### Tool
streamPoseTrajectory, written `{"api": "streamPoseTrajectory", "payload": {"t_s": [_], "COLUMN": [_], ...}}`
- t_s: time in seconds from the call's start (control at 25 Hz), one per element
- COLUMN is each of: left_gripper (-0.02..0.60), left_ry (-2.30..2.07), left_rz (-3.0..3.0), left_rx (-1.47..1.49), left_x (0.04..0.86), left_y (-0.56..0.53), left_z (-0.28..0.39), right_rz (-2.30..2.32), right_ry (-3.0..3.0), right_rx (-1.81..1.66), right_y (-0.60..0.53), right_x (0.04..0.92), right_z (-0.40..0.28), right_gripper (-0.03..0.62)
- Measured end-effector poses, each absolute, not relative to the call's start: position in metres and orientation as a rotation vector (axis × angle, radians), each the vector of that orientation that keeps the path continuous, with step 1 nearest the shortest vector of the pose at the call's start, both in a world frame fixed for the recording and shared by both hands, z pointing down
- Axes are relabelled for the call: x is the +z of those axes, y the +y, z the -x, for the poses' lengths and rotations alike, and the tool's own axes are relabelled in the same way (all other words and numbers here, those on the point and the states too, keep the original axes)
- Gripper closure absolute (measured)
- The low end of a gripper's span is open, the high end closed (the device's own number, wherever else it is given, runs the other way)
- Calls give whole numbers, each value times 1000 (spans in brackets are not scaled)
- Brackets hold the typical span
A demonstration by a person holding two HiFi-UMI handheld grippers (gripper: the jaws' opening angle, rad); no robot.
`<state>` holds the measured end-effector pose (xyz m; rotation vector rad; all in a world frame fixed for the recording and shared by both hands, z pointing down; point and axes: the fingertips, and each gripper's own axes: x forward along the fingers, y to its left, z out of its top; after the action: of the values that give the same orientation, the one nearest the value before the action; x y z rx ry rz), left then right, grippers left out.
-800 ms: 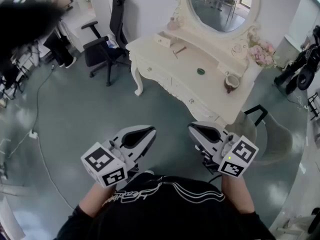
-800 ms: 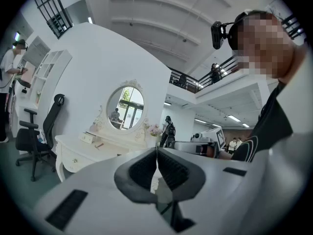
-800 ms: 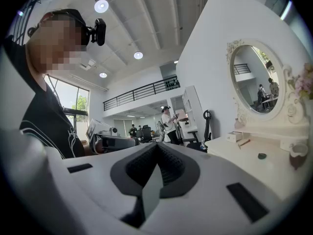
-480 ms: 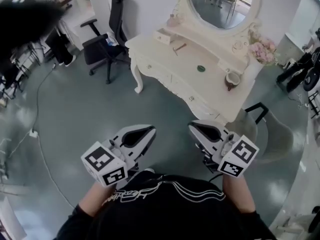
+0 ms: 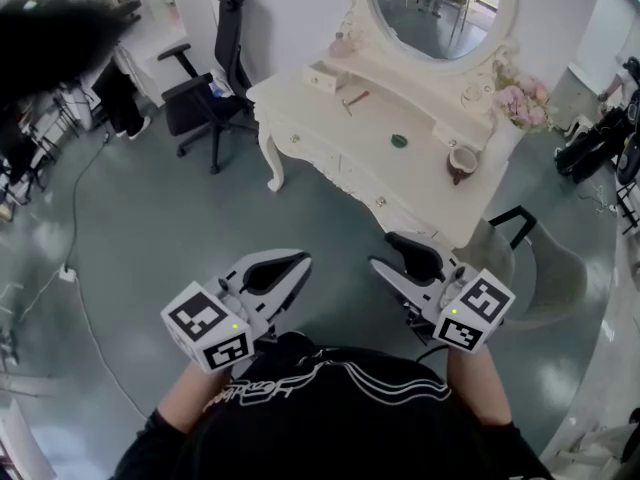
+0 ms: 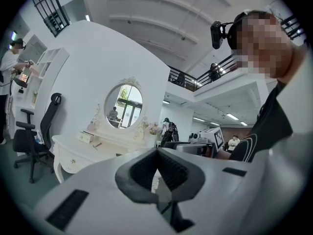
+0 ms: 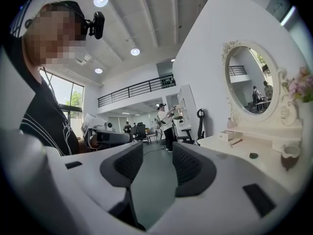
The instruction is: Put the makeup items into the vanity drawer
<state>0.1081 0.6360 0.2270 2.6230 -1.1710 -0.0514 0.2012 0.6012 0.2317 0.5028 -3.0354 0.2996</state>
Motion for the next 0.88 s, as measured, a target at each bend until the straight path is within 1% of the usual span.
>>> {"api": "streamPoseTrajectory", "payload": {"t_s": [0.12, 0.28, 0.6, 0.88], "left_gripper": [560, 560, 560, 560], "left_ry": [-1169, -1161, -1107, -992], "left_rz": [-2603, -2564, -2526, -2497], "left_rx": [-49, -71, -58, -29], "left_x": [231, 239, 263, 276], "left_y": [626, 605, 532, 438], "left_z": [-103, -92, -48, 3], "right_rz": [-515, -533, -622, -751], "right_ry": [-3024, -2999, -2928, -2831], "right_rx": [314, 342, 388, 421], "right_y": [590, 566, 496, 413], "right_x": [236, 246, 275, 293], "right_z": [-199, -193, -156, -114], "right_gripper": [390, 362, 315, 310]}}
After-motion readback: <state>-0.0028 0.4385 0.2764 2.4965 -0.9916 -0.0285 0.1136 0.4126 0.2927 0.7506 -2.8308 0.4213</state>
